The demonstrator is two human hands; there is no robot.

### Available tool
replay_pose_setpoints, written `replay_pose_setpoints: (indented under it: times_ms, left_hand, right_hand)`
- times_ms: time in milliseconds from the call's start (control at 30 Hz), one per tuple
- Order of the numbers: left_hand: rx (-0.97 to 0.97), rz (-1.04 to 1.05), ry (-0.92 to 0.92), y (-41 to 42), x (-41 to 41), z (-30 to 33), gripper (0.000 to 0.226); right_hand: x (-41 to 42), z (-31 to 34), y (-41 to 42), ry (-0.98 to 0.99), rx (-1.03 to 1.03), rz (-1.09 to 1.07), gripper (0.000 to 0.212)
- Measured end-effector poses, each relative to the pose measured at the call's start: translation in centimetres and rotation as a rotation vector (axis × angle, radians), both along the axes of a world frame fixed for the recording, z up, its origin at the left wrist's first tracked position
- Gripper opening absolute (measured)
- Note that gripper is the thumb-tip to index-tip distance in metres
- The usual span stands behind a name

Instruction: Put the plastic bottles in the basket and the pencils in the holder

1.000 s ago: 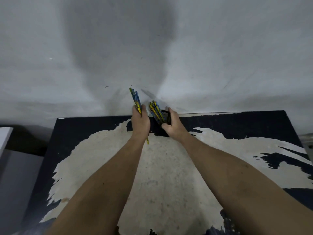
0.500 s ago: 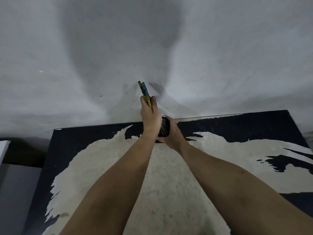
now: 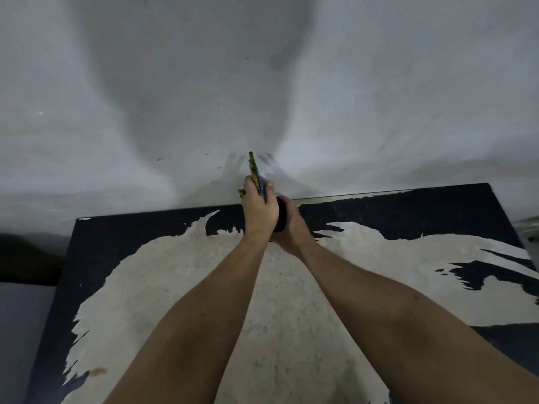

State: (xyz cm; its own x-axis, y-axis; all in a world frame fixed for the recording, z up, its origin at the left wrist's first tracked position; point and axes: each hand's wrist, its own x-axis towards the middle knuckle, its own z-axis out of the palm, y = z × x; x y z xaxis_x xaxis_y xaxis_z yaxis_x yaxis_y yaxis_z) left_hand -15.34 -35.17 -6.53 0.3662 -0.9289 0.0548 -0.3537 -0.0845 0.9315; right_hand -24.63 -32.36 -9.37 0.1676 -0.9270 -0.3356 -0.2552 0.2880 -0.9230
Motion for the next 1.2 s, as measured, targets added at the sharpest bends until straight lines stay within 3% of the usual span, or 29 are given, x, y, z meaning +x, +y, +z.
replay_pose_setpoints:
  times_ms: [133,300,367,433,667,900,1033,1200]
  left_hand:
    - [-0.025,-0.018,0.009,0.0,-0.1,0.7,0.016]
    - [-0.082,-0.063,-0.046,-0.1,-0.2,1.9,0.033]
    - [-0.108,-0.093,-0.163,0.0,0.0,1.9,0.025]
    - [-0.12,-0.122,-0.293,0.5,0.1,1.6,0.019]
    - [-0.068,-0.121,-0.676,0.7,1.0,2.7,0.042]
    - [-0.064,-0.139,-0.517,0.8,2.7,4.1,0.048]
    - [-0.025,-0.104,-0.471,2.1,3.5,4.9,0.044]
    - [0.015,-0.077,-0.438,4.2,4.2,7.8,0.045]
  right_hand:
    - [0.0,0.5,0.2,-0.082,0.005,-0.034,0.101]
    - [0.1,0.8,0.3,0.082,-0.089,-0.007,0.067]
    - [0.2,0.7,0.2,0.123,-0.114,-0.017,0.063]
    - [0.1,0.8,0.2,0.139,-0.106,-0.013,0.067]
    - [0.0,0.9,0.3,0.192,-0.198,0.02,0.073]
    - [-0.3,0.3,-0.2,0.214,-0.063,0.037,0.095]
    - [-0.9,1.3,-0.3,0.224,0.006,0.046,0.118]
    - [-1.8,4.9,1.0,0.387,0.017,0.076,0.132]
